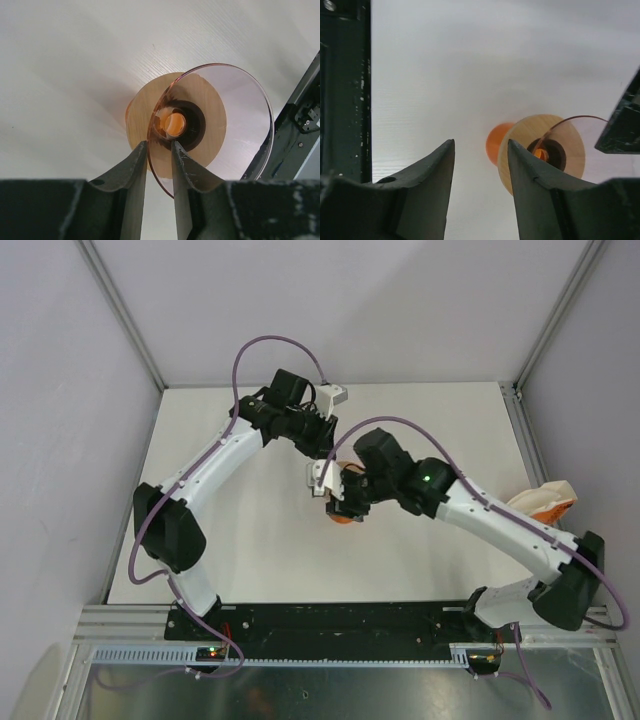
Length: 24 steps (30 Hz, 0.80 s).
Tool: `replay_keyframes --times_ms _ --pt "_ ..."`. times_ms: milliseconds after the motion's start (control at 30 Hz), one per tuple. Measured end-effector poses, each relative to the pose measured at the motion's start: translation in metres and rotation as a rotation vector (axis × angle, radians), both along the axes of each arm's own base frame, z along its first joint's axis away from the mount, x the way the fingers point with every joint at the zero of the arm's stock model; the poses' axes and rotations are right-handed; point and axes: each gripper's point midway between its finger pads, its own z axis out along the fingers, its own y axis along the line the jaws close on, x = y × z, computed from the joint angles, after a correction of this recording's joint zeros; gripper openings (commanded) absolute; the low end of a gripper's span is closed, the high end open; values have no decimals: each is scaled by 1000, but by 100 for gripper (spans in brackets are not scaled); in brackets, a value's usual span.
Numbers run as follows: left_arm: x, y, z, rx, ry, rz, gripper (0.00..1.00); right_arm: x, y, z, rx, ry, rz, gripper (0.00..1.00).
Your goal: Place the coffee filter in the dripper
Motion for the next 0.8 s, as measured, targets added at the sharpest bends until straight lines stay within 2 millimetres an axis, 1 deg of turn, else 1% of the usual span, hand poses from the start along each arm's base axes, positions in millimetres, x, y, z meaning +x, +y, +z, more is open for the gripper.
replay_keyframes --times_ms 67,133,167,233,300,367,467,533,633,800 --pt "0 0 1 0 -1 1 29 -10 -3 15 51 9 50 56" --pt "0 0 2 -1 -3 1 28 -10 -9 29 88 -9 56 58" --pt "1 0 4 -3 -7 1 28 -10 -12 34 99 -19 57 59" --pt "2 -1 7 -8 -12 1 27 -6 -16 37 102 -36 51 60" --pt "5 -3 9 -13 -17 0 27 2 -19 33 83 -50 34 60" --pt "7 -5 9 -15 -16 0 27 11 -22 25 52 -59 10 60" --pt "8 -6 5 -11 -4 -1 27 22 -25 8 -7 -54 -21 57" --pt "8 -7 2 -9 1 -3 27 27 -26 -4 -45 -46 -35 54" --pt "7 -9 1 -10 8 -5 26 32 -29 -15 -82 -38 -52 44" --pt "7 -9 0 -9 9 -6 23 36 -31 -25 -120 -38 -51 26"
